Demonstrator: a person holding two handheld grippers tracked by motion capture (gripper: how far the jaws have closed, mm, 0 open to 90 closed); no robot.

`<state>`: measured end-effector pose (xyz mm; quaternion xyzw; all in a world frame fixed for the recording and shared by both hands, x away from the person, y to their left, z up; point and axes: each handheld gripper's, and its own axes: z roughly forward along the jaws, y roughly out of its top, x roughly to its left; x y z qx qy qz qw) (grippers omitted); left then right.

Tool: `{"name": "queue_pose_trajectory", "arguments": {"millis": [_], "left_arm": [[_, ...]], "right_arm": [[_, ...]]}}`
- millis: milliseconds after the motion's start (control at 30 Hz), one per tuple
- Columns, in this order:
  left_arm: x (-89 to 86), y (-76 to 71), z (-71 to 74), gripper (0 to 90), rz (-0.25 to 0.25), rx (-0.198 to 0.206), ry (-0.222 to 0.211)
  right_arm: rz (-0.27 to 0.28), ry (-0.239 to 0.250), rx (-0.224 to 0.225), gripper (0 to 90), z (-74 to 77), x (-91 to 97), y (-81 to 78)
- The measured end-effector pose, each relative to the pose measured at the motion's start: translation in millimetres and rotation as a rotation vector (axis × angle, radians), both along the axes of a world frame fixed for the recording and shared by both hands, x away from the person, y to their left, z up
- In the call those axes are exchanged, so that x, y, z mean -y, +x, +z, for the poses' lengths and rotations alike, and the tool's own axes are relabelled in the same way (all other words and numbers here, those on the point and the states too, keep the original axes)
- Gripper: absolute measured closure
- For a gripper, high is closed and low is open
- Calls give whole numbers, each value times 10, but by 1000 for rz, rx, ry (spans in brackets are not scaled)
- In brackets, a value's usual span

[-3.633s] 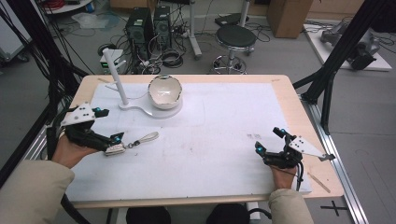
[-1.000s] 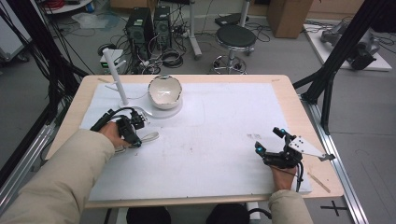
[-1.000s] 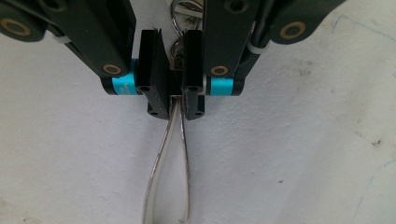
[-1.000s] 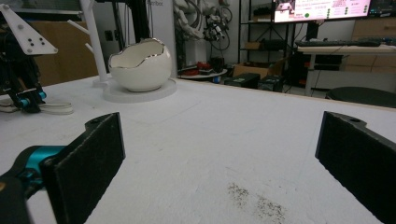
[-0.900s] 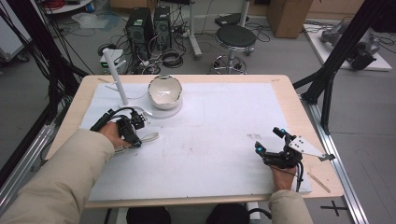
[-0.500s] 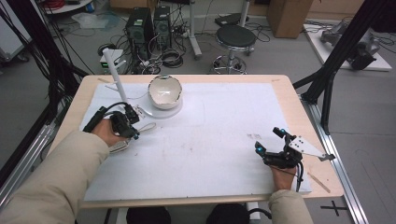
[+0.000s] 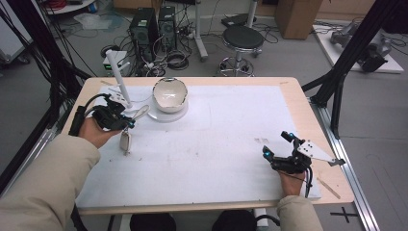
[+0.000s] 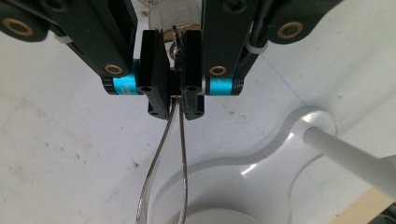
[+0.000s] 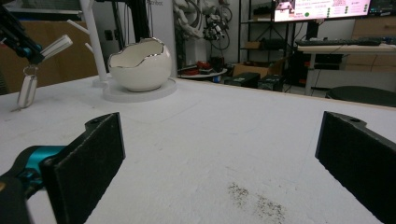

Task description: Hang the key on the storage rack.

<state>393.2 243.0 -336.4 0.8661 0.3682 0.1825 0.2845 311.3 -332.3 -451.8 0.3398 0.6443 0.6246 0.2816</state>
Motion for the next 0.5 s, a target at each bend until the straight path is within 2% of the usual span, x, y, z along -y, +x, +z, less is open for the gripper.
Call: {"name": "queue_pose_trajectory", "arguments": {"millis": [33,100,233,267,300,367,400,500], "left_arm": [[-31,1,20,817,18,-2,-22],[-76,-11,55,817,52,33,-30],[-189,-34,149,817,124,100,-100],[-237,-45,184,817,151,130,-122],[-237,-45,184,817,151,130,-122],[-274,-59,211,817,189,157,-142],[-294,-63,221,817,199,163,-157],[-369,-80,262,817,272,210,-213]], "right_arm": [[-1,-2,1,5,1,-2,0],[-1,-4,2,5,0,0,2],[0,-5,5,5,0,-2,10],[1,-5,3,5,1,-1,11],[3,-7,2,5,0,-1,10],[1,-8,2,5,2,-1,11],[2,-8,1,5,1,-2,11],[1,-12,3,5,1,-3,12]]}}
